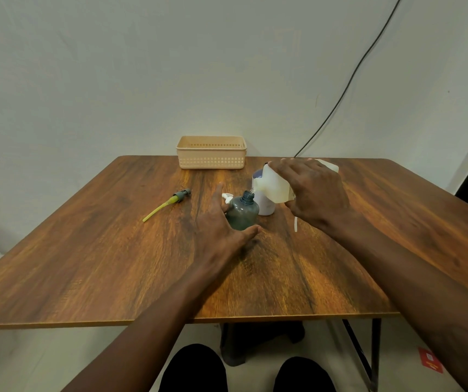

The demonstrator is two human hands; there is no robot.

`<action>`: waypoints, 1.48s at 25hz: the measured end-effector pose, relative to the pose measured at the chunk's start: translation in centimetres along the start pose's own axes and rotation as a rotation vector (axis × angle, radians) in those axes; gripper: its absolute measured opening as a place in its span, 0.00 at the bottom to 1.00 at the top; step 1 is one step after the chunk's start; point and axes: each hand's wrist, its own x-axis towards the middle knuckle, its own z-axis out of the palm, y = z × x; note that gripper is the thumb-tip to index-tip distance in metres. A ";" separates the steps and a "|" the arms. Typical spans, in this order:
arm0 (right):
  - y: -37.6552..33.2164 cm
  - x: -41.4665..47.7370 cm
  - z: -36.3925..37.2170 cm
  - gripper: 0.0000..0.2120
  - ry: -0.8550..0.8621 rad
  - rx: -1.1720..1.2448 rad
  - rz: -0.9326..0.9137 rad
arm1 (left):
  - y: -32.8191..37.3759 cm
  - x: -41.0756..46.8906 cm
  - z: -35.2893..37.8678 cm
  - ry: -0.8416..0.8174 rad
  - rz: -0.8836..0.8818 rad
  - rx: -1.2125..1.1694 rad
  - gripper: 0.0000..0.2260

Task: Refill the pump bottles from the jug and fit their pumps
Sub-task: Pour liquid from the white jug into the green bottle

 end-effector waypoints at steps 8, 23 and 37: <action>-0.1 0.0 -0.2 0.41 0.006 0.002 -0.004 | 0.3 0.0 0.0 -0.015 -0.021 -0.051 0.59; 0.0 0.2 -0.3 0.40 0.008 -0.014 -0.018 | -0.1 0.1 0.2 0.007 0.003 -0.006 0.60; 0.0 0.3 -0.3 0.40 0.002 -0.021 -0.010 | 0.2 -0.2 0.0 -0.008 0.001 -0.038 0.58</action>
